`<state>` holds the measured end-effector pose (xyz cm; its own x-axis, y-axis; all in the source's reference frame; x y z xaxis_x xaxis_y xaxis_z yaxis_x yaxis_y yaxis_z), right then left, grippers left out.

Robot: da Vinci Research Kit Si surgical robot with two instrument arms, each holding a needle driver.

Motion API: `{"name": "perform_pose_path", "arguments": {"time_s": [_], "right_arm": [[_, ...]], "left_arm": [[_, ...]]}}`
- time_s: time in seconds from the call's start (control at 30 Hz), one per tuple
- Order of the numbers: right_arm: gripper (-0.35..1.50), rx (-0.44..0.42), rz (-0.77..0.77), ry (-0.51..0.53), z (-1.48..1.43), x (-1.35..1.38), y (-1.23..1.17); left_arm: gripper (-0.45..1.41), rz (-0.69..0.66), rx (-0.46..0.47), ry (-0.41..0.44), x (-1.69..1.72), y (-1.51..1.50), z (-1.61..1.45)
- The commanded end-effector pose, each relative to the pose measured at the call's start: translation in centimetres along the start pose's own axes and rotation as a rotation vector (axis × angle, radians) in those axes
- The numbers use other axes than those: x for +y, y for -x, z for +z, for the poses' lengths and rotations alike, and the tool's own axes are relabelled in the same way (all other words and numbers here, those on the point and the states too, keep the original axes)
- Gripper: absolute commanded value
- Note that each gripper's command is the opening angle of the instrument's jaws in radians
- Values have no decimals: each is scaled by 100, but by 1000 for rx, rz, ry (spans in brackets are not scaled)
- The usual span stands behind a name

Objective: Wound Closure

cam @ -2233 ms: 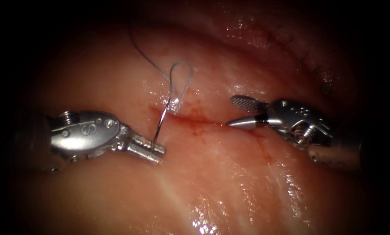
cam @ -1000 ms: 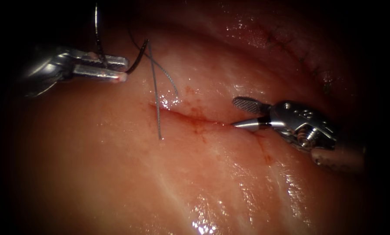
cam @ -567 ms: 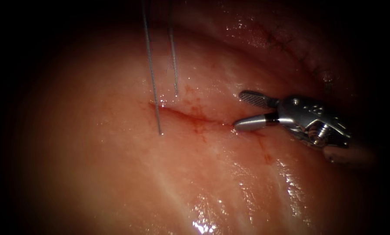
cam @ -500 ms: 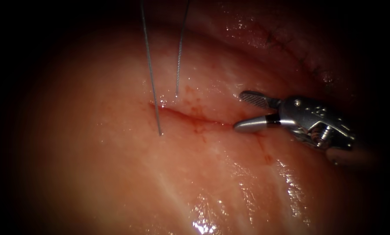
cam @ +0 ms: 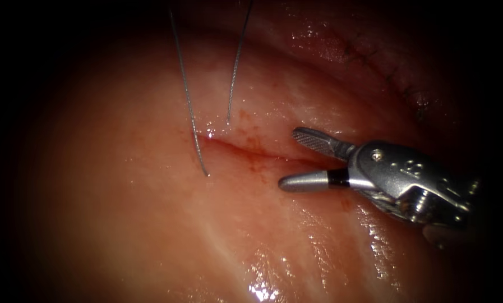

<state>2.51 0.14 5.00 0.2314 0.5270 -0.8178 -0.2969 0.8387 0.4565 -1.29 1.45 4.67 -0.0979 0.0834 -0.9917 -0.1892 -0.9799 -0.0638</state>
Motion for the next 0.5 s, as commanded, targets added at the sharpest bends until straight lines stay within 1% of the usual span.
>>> {"name": "perform_pose_path", "arguments": {"time_s": [0.03,0.17,0.23,0.4,0.5], "right_arm": [[106,-7,-4,-3,22,-10,13],[104,-14,-18,18,47,-10,31],[103,-19,-25,30,62,-6,40],[103,-28,-38,49,93,7,60],[103,-27,-38,56,101,10,68]], "left_arm": [[-45,-3,7,1,9,12,4],[-45,-14,18,8,26,30,3],[-45,-14,16,10,31,34,3],[-45,-15,19,16,31,32,3],[-45,-16,19,16,33,28,2]]}}
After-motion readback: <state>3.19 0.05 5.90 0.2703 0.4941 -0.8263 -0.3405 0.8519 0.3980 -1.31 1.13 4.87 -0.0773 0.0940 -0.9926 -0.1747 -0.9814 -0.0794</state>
